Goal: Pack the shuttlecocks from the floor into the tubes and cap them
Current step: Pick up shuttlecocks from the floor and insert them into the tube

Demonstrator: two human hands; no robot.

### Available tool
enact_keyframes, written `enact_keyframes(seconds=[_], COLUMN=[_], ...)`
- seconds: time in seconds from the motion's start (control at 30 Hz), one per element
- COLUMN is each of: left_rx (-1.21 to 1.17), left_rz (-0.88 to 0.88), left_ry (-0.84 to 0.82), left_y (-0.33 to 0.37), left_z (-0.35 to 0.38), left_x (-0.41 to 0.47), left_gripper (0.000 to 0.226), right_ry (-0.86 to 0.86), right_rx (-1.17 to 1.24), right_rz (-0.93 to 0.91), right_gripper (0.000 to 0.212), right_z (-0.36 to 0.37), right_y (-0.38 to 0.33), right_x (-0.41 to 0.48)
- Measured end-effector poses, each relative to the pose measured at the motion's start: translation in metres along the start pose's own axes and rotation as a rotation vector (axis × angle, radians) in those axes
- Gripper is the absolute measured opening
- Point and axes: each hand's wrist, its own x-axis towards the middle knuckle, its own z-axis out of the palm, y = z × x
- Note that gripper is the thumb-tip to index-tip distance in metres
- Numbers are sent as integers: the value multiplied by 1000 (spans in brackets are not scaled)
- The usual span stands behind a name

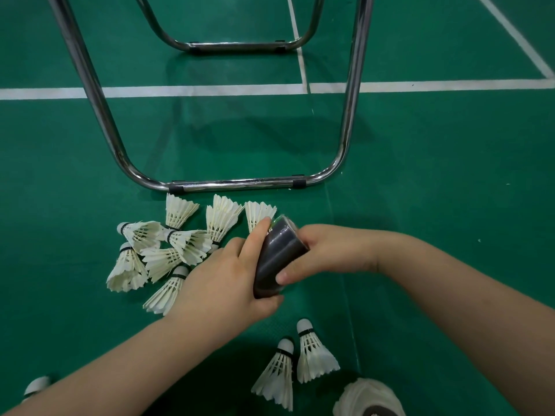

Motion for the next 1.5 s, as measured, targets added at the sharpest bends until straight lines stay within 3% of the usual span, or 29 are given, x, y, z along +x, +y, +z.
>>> enact_keyframes(seconds=[0.13, 0.27, 0.33, 0.5, 0.6, 0.87, 1.03, 1.13, 1.2, 1.3, 1.4, 1.5], left_rx=[-20, -38, -27, -9, -9, -36, -41, -45, -47, -55, -49, -39], left_rz=[-10, -30, -50, -93, -112, -134, -141, -146, -153, -169, -174, -158], left_ry=[11, 34, 40, 39, 56, 79, 75, 73, 67, 64, 57, 53], left_y=[-2, -8, -10, -18, -22, -33, -32, -33, -34, -34, -32, -27], left_z=[-1, -7, -8, -7, -6, -6, -4, -5, -6, -7, -6, -4], left_x=[0, 1, 0, 0, 3, 9, 10, 10, 10, 11, 11, 11], left_gripper=[104, 104, 105, 104, 103, 104, 105, 105, 105, 104, 104, 104], right_ry=[94, 623, 750, 658, 626, 661, 537, 684, 889, 1138, 1094, 842], right_rx=[-31, 257, 212, 30, -180, -576, -764, -606, -253, 197, 289, 195], right_rz=[-42, -155, -86, 113, 210, 208, 195, 176, 120, -138, -261, -220], right_gripper=[8, 31, 31, 22, 30, 49, 3, 15, 25, 29, 17, 22], right_z=[3, -19, -33, -38, -40, -38, -27, -28, -29, -26, -23, -22], right_y=[-1, 2, 10, 36, 41, 59, 71, 65, 54, 35, 15, 0], right_x=[2, 12, 23, 61, 79, 122, 126, 117, 101, 68, 37, 25])
